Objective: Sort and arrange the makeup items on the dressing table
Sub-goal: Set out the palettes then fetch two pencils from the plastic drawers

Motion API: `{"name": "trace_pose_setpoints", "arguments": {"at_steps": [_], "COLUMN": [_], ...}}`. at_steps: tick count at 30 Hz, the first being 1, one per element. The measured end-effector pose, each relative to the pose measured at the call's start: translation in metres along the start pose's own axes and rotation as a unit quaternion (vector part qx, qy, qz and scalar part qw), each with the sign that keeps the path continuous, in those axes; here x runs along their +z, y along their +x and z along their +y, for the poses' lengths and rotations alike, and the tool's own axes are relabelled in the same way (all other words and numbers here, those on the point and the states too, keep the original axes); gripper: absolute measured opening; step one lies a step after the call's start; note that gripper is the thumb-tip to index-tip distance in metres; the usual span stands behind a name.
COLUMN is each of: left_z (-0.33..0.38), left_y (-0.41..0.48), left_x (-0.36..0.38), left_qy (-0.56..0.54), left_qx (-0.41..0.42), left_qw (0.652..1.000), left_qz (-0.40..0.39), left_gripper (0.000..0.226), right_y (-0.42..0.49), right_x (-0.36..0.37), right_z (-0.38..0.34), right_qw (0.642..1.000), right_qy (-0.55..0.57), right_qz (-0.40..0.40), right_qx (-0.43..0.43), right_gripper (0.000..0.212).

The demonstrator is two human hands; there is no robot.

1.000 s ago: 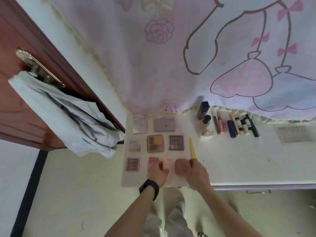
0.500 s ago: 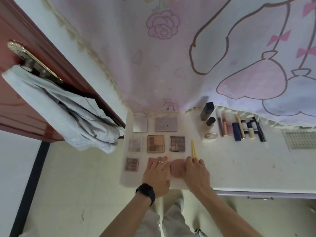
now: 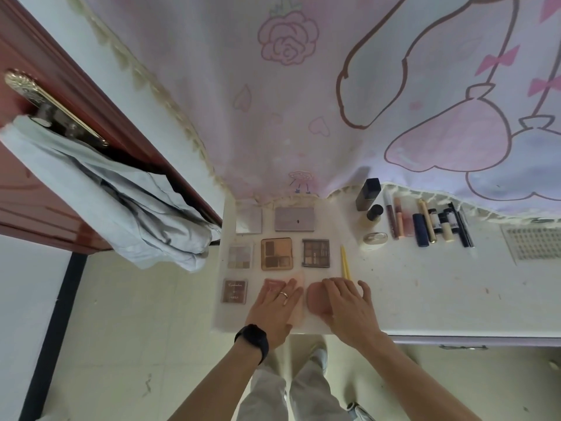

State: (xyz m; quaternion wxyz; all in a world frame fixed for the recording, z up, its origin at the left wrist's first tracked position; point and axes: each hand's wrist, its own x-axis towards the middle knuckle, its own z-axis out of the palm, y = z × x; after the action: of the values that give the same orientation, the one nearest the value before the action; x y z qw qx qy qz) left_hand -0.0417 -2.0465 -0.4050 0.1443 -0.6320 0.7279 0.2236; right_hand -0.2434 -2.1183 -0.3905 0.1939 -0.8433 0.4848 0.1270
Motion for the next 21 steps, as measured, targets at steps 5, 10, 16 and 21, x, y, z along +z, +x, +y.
{"name": "trace_pose_setpoints", "arguments": {"at_steps": [5, 10, 16, 21], "left_z": [0.0, -0.007, -0.004, 0.0], "left_y": [0.005, 0.008, -0.005, -0.009], "left_x": [0.0, -0.009, -0.036, -0.05], "left_qy": [0.018, -0.011, -0.077, -0.047], "left_qx": [0.009, 0.037, 0.08, 0.13], "left_qw": [1.0, 0.999, 0.983, 0.946], "left_qz": [-0.02, -0.03, 0.144, 0.292], "left_gripper": [0.085, 0.081, 0.054, 0.038], "right_y": [0.001, 0.001, 0.002, 0.022], "right_x": [-0.005, -0.016, -0.033, -0.037], "right_z": [0.001, -0.006, -0.035, -0.035], "right_qw": [1.0, 1.0, 0.913, 0.689], "right_qy": [-0.02, -0.012, 0.369, 0.668], "right_qz": [-0.014, -0.014, -0.035, -0.116], "right_qx": [-0.009, 0.009, 0.169, 0.258], "right_gripper": [0.068, 0.059, 0.04, 0.021]}}
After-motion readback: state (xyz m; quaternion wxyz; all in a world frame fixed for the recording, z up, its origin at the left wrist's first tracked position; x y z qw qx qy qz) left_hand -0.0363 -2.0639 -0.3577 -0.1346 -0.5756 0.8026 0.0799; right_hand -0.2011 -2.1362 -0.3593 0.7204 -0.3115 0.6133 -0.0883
